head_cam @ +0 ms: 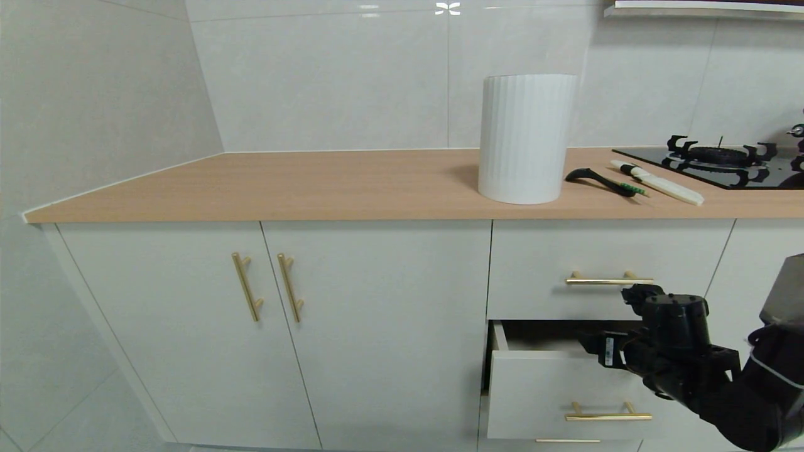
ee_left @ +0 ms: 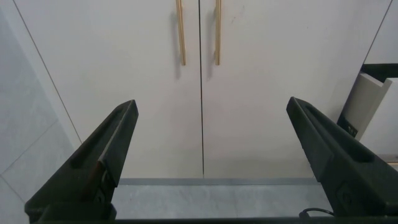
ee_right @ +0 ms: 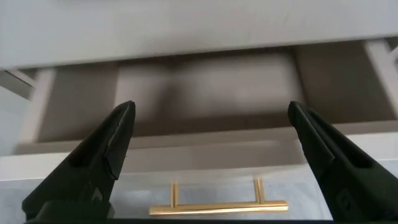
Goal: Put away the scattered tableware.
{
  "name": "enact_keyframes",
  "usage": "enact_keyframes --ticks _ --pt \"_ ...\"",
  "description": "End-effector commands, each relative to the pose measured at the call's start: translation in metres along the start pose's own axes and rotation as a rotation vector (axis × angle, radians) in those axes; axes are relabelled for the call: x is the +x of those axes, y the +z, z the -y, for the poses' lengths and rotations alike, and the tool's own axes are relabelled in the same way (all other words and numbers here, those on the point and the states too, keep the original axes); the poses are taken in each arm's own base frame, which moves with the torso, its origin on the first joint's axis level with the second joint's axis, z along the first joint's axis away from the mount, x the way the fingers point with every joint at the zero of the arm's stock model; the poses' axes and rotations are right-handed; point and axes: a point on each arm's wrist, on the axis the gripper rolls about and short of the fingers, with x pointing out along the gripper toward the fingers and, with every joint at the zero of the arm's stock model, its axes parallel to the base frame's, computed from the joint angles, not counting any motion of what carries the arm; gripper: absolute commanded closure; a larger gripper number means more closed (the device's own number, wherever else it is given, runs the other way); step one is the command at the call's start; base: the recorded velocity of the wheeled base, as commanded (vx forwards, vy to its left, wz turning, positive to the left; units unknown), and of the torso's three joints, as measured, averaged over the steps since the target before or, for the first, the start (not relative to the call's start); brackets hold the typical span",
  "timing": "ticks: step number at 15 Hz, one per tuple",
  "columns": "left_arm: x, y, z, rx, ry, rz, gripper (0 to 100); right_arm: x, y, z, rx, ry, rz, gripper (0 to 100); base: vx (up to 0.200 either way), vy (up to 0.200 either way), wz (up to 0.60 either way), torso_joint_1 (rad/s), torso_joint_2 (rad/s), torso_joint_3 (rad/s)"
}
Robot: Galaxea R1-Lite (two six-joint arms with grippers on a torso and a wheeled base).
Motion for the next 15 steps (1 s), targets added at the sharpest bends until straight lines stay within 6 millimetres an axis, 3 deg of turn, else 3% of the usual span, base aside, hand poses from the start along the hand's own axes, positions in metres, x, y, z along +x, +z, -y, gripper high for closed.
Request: enact_keyframes --ticks 1,4,15 --pt "0.0 0.0 0.0 0.0 0.0 0.0 0 0.011 -0.015 0.0 -0.011 -0.016 -0.036 0 0.0 0.0 0.0 0.0 0.0 0.0" --pt "0.0 0.0 0.0 0.0 0.0 0.0 0 0.011 -0.019 0.001 -0.015 -0.025 -0.04 0 0.0 0.0 0.0 0.0 0.0 0.0" --pt "0.0 0.0 0.0 0.0 0.0 0.0 0 -0.021 -0.014 0.008 -0.096 -0.016 -0.076 0 0.0 0.0 0.0 0.0 0.0 0.0"
